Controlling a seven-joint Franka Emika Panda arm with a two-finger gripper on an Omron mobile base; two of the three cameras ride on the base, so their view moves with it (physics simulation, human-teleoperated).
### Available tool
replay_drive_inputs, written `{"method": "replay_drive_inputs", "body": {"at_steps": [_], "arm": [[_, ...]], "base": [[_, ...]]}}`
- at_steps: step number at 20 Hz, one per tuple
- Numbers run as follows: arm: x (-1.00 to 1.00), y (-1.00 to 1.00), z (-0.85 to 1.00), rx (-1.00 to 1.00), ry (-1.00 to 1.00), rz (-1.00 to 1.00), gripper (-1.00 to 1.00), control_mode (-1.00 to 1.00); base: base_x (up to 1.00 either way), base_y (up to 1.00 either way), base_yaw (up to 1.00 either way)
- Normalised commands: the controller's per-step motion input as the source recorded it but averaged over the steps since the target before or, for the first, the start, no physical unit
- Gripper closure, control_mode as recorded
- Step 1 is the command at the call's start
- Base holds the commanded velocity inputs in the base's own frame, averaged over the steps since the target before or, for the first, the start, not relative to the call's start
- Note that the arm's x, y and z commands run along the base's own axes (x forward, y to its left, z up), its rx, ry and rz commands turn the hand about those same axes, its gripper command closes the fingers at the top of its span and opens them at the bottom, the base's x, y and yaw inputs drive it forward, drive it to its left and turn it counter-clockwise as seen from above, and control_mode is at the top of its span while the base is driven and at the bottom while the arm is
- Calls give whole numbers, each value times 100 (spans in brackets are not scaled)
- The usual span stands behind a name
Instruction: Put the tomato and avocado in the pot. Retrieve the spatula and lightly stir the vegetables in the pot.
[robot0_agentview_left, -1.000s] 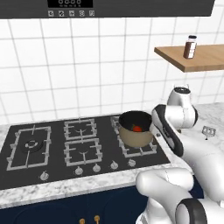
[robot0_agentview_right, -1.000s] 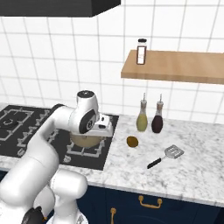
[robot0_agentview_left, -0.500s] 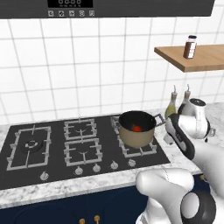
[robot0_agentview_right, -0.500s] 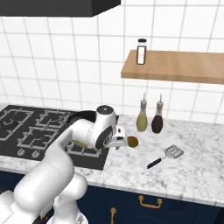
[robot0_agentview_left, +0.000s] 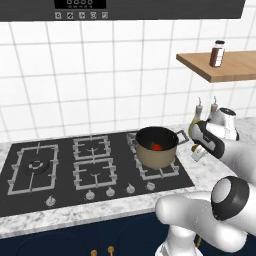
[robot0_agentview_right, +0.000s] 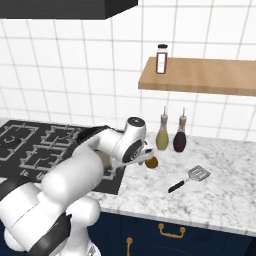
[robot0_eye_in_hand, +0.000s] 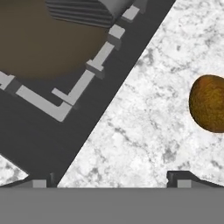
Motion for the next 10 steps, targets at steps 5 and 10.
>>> {"method": "replay_drive_inputs", "body": {"at_steps": [5, 10], "arm": [[8, -1, 0, 0, 0, 0, -100, -100], [35, -18, -1, 0, 3, 0, -100, -100]], "base": [[0, 0, 0], [0, 0, 0]]}}
